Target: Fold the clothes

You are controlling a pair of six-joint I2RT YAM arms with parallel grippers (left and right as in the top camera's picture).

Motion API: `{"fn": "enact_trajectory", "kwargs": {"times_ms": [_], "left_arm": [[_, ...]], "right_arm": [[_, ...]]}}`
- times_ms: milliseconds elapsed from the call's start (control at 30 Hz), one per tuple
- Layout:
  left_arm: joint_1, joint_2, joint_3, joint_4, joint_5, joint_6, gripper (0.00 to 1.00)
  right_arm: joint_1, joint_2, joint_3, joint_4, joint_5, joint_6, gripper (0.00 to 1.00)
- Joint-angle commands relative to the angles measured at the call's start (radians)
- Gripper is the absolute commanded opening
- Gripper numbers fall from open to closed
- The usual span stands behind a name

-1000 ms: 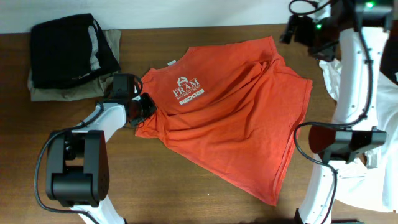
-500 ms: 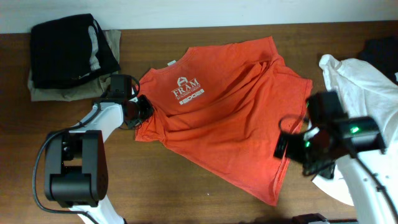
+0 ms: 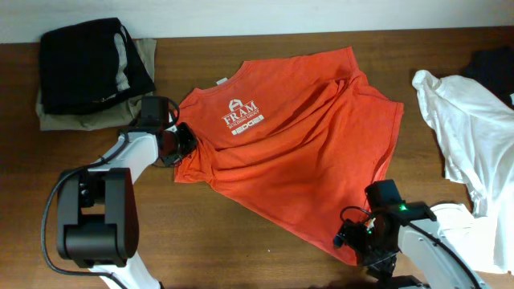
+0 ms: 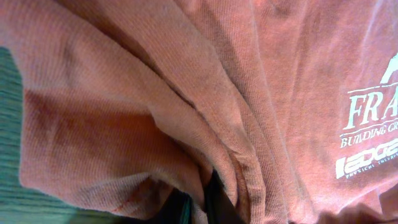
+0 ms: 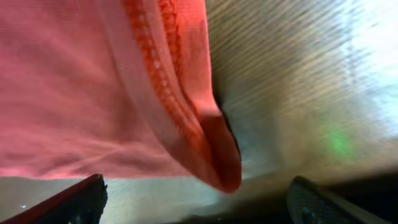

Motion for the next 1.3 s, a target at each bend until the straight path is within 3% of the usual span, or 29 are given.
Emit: {"fn": "enact_trajectory", "kwargs": {"times_ms": [0, 133, 300, 367, 400, 433, 500, 667, 767, 967, 1067, 1167, 1267], "left_arm": [[0.011, 0.010, -0.008, -0.013, -0.016, 0.016, 0.08], [0.011, 0.010, -0.008, -0.014, -0.016, 0.016, 0.09], [0.018, 0.010, -0.008, -0.014, -0.016, 0.031, 0.09], [0.024, 0.010, -0.008, -0.015, -0.016, 0.031, 0.09], [0.024, 0.010, -0.008, -0.018, -0.016, 0.033, 0.09], [0.024, 0.009, -0.008, -0.021, -0.015, 0.054, 0.09], [0.024, 0.009, -0.007, -0.036, -0.008, 0.080, 0.01], [0.025, -0.084, 0.033, -0.082, 0.041, 0.130, 0.01], [0.025, -0.272, 0.080, -0.202, -0.022, 0.152, 0.01], [0.025, -0.678, 0.110, -0.352, -0.103, 0.156, 0.01], [0.025, -0.929, 0.179, -0.389, -0.103, 0.155, 0.01], [0.025, -1.066, 0.290, -0.440, -0.103, 0.155, 0.01], [0.025, -1.124, 0.371, -0.435, -0.130, 0.155, 0.01]], "right_arm": [[0.006, 0.001, -0.033, 0.028, -0.023, 0.028, 0.90], [0.006, 0.001, -0.034, 0.055, -0.023, 0.028, 0.64], [0.006, 0.019, -0.034, 0.066, -0.023, 0.028, 0.54], [0.006, 0.053, -0.034, 0.077, -0.023, 0.028, 0.19], [0.006, 0.063, -0.034, 0.077, -0.023, 0.028, 0.07], [0.006, 0.071, -0.034, 0.080, -0.023, 0.029, 0.04], [0.006, 0.071, -0.028, 0.080, -0.023, 0.055, 0.04], [0.006, 0.066, 0.141, 0.005, -0.020, 0.054, 0.04], [0.006, 0.050, 0.367, -0.097, 0.050, 0.030, 0.04], [0.006, 0.046, 0.999, -0.386, 0.218, -0.081, 0.04], [0.006, 0.046, 1.419, -0.551, 0.282, -0.121, 0.04], [0.006, 0.046, 1.708, -0.651, 0.355, -0.125, 0.04], [0.006, 0.046, 1.875, -0.655, 0.357, -0.177, 0.04]]}}
